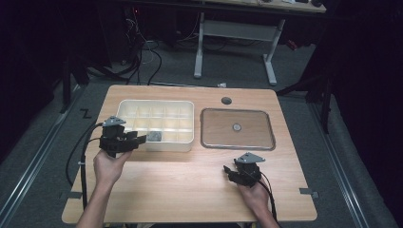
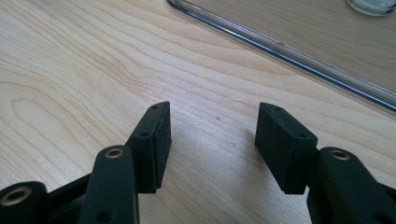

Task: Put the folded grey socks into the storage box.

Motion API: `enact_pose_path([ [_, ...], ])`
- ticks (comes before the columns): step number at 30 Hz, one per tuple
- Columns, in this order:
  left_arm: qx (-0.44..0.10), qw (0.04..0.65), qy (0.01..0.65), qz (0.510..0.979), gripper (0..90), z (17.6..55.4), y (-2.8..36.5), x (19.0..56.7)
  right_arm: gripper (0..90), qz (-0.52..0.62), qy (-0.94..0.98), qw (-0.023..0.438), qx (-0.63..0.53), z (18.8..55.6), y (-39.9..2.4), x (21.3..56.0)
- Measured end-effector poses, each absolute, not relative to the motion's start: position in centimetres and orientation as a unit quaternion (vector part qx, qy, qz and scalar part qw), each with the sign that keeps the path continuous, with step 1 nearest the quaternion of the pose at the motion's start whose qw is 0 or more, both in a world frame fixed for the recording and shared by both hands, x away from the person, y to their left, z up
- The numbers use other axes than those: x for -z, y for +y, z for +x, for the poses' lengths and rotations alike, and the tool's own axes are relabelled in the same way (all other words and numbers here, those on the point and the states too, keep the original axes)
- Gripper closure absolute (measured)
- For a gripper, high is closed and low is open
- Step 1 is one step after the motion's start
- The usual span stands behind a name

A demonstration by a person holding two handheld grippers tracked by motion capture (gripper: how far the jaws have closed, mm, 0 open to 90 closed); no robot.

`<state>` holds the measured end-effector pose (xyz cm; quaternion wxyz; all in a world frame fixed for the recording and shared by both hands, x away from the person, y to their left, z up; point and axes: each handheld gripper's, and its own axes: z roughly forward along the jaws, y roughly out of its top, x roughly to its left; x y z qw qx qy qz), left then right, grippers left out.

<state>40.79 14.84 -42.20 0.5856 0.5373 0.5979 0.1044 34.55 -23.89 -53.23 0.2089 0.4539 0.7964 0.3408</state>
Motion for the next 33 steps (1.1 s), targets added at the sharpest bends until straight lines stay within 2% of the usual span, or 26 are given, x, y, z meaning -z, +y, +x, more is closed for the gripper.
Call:
enact_pose_path([
  [33,-0.074,0.604,0.601,0.517,51.5,37.2,15.6,44.0,46.0,0.454,0.797,0.209,-0.341,34.6,-23.9,53.2],
])
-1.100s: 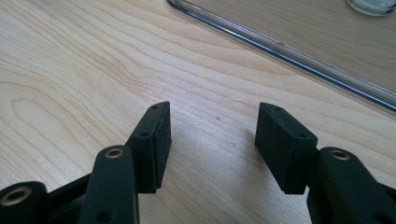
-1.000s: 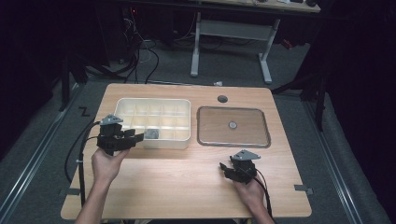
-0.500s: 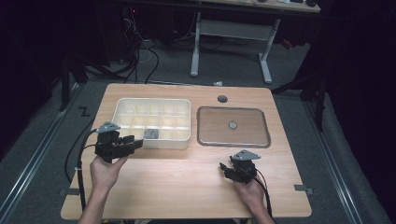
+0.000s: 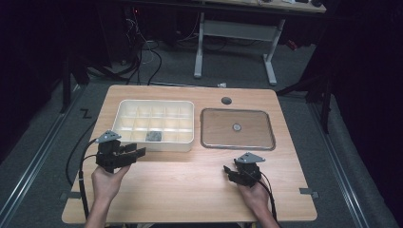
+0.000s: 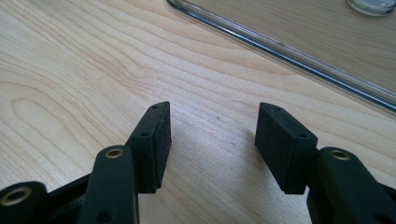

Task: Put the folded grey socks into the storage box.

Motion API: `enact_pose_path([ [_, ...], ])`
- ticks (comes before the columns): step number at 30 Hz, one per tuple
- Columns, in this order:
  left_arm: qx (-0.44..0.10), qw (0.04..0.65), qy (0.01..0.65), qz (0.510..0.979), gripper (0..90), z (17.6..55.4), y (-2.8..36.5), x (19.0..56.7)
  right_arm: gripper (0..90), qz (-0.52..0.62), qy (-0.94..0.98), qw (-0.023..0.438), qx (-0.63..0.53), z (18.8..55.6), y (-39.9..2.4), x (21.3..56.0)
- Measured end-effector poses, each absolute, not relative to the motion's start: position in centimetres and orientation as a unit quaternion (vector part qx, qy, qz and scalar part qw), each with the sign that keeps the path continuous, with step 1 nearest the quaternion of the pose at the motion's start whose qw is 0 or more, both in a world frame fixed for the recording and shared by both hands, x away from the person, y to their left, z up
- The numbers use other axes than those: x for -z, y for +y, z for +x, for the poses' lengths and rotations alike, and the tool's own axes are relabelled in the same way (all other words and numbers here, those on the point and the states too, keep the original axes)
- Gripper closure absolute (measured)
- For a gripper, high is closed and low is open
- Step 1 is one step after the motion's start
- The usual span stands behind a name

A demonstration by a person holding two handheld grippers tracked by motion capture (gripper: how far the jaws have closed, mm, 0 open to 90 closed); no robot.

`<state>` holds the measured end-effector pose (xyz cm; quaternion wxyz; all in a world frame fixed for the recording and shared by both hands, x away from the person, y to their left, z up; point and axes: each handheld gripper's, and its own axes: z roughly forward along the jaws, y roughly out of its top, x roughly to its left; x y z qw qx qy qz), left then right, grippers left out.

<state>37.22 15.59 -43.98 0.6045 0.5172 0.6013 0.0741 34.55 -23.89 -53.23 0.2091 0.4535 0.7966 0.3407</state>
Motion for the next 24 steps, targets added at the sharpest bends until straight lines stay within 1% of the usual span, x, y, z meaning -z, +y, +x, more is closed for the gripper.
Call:
enact_pose_path([
  [24,-0.054,0.603,0.612,0.508,49.6,36.0,15.6,46.2,46.0,0.454,0.796,0.209,-0.341,34.5,-23.9,53.2],
])
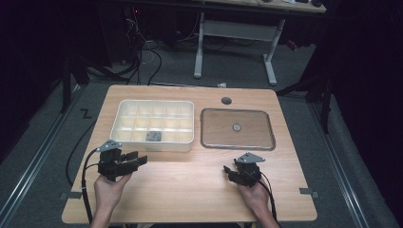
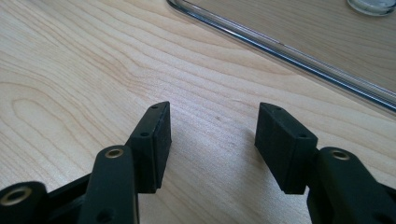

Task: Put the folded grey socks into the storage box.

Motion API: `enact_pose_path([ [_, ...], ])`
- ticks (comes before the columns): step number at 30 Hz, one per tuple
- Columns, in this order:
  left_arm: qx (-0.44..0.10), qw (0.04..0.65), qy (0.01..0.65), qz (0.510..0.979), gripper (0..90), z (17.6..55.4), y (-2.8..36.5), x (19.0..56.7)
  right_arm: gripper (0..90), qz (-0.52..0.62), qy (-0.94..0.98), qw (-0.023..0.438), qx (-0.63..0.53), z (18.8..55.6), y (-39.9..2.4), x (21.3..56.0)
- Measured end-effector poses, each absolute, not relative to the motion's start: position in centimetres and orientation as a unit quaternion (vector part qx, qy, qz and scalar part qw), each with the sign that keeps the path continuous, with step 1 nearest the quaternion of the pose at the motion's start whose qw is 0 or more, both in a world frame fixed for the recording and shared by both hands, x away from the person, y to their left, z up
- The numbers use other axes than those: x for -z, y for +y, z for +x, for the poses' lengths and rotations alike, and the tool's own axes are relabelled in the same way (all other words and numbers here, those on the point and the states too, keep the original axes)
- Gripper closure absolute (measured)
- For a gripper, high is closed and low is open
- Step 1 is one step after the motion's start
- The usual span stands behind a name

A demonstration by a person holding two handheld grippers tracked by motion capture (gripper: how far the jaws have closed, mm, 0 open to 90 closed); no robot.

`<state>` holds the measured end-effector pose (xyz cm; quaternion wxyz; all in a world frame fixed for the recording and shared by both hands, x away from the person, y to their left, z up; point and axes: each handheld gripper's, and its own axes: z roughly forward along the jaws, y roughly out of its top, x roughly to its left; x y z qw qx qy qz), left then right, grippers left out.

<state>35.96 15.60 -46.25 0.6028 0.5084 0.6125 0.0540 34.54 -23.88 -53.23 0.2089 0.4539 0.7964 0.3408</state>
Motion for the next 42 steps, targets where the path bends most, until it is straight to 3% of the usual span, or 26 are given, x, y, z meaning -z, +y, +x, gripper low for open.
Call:
enact_pose_path([
  [42,-0.039,0.58,0.627,0.519,45.4,35.2,13.3,51.4,46.0,0.455,0.796,0.209,-0.341,34.5,-23.9,53.2],
])
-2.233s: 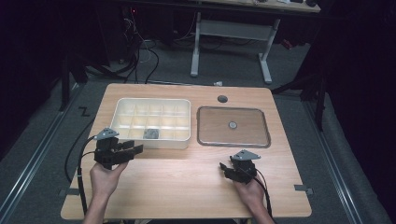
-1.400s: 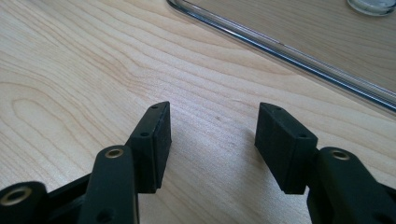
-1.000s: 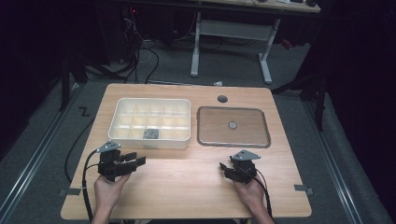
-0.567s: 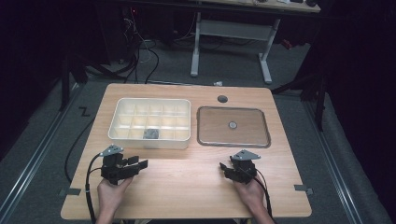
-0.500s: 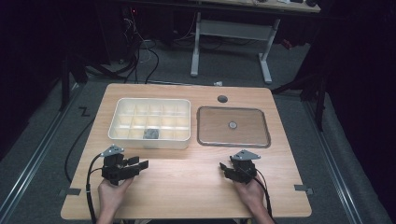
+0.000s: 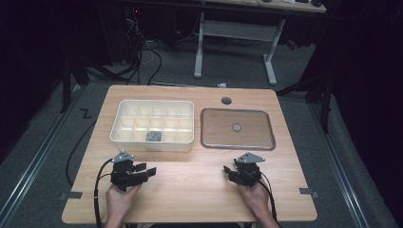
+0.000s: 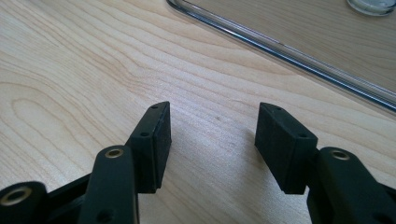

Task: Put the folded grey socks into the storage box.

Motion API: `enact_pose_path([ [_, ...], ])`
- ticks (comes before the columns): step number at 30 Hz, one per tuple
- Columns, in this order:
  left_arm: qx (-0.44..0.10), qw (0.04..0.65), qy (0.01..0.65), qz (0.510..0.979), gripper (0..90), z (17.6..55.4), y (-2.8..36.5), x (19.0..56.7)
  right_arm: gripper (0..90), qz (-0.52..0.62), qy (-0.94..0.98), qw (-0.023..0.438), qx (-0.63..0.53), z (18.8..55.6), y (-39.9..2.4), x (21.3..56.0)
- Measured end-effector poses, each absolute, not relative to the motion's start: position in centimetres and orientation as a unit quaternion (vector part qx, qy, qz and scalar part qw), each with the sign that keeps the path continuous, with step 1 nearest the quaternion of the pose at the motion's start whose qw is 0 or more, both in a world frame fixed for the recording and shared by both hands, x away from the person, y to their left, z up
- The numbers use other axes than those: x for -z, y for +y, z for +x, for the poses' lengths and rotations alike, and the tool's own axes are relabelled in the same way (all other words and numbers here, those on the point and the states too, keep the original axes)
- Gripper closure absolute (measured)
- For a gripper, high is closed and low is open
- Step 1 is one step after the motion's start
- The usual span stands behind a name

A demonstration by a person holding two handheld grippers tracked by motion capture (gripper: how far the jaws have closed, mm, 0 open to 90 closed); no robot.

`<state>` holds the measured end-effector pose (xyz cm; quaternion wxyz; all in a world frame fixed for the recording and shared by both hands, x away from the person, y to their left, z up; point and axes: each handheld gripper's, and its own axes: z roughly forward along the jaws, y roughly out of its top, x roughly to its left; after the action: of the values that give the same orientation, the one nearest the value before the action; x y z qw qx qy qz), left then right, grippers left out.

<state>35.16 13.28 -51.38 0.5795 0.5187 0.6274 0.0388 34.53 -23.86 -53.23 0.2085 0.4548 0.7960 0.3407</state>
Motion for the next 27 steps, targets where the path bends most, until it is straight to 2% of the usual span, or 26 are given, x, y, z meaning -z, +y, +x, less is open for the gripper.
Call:
enact_pose_path([
  [5,-0.047,0.579,0.626,0.521,45.0,35.2,12.8,51.8,46.0,0.454,0.796,0.209,-0.341,34.5,-23.9,53.2],
  [15,-0.107,0.563,0.61,0.548,41.7,35.3,11.7,53.2,46.0,0.454,0.796,0.21,-0.34,34.5,-23.9,53.2],
  [27,-0.141,0.562,0.602,0.549,40.2,35.8,11.4,53.8,46.0,0.455,0.796,0.209,-0.34,34.5,-23.9,53.2],
])
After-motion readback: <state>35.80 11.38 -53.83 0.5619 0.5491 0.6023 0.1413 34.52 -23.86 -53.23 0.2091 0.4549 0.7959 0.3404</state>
